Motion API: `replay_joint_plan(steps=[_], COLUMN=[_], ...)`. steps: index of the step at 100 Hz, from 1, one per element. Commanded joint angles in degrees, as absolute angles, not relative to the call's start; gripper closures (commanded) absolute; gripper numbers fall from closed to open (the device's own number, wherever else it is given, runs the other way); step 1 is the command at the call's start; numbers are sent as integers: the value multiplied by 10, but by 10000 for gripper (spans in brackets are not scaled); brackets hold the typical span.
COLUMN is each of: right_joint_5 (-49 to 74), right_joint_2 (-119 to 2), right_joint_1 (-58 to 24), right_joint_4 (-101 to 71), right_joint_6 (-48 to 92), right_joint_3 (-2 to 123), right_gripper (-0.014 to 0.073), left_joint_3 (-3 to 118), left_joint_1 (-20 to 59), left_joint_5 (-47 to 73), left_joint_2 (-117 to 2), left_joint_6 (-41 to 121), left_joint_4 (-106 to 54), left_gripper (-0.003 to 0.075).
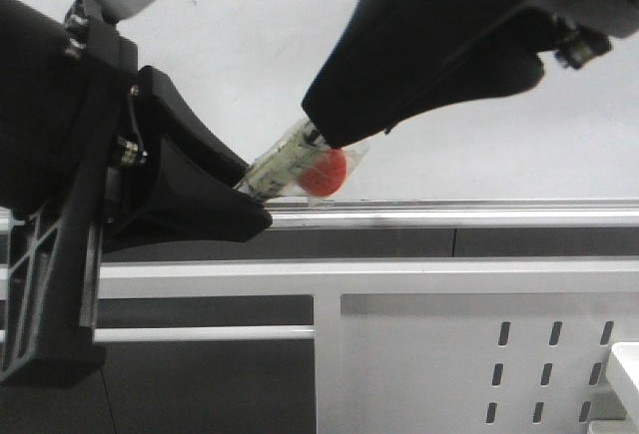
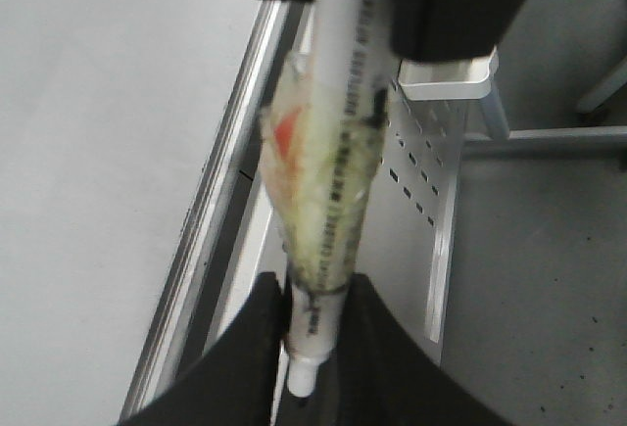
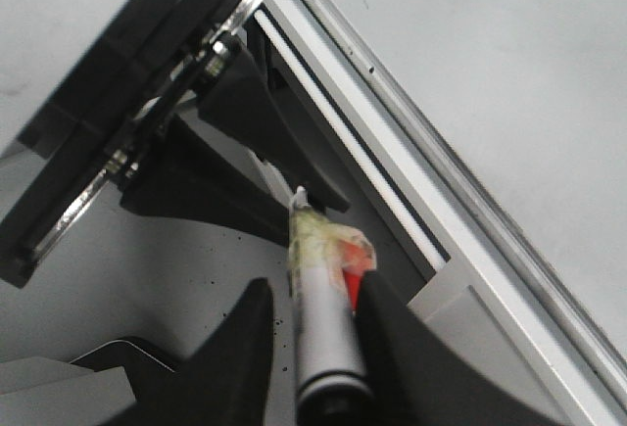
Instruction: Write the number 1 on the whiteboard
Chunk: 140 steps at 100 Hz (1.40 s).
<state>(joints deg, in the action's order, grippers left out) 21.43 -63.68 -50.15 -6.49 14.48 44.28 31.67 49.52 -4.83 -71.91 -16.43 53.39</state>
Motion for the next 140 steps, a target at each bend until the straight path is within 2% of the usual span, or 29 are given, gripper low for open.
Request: replay_joint_plan(steps=[1, 15, 23, 30, 47, 58, 69, 95, 100, 104, 115, 128, 140], right_joint_5=[185, 185, 186, 186, 191, 182, 177, 173, 167, 162, 125, 117, 113], right_joint_2=[-634, -634, -634, -634, -634, -630, -612, -529, -511, -496, -456, -432, -429], right_joint_1=[-502, -502, -502, -502, -502, -502, -500, -455, -445, -441, -441, -441, -439], right_joint_4=[-60, -60, -60, -60, -52, -52, -52, -51, -51, -51, -51, -51, -49], right_joint_6=[150, 150, 150, 150, 150, 150, 149, 145, 145, 145, 145, 145, 145], right_joint_3=[464, 464, 464, 464, 464, 464, 462, 444, 432, 421, 389, 374, 373], right_gripper=[503, 673, 669, 669, 669, 669, 669, 669, 669, 669, 669, 664, 661], left_joint_3=[335, 335, 335, 335, 335, 335, 330, 298, 293, 288, 269, 247, 218], left_joint_1=[501, 501, 501, 501, 501, 501, 501, 501, 501, 501, 500, 500, 500], left_joint_5=[-69, -69, -73, -74, -49, 10, 58, 87, 123, 152, 173, 158, 130], left_joint_2=[-703, -702, -698, -694, -670, -642, -594, -424, -391, -366, -314, -278, -275], left_joint_6=[-173, -173, -173, -173, -173, -174, -174, -174, -174, -174, -194, -296, -419], left_joint_4=[526, 525, 526, 527, 517, 473, 439, 351, 334, 331, 334, 372, 490], left_gripper=[740, 739, 724, 666, 444, 394, 394, 402, 437, 498, 741, 740, 740])
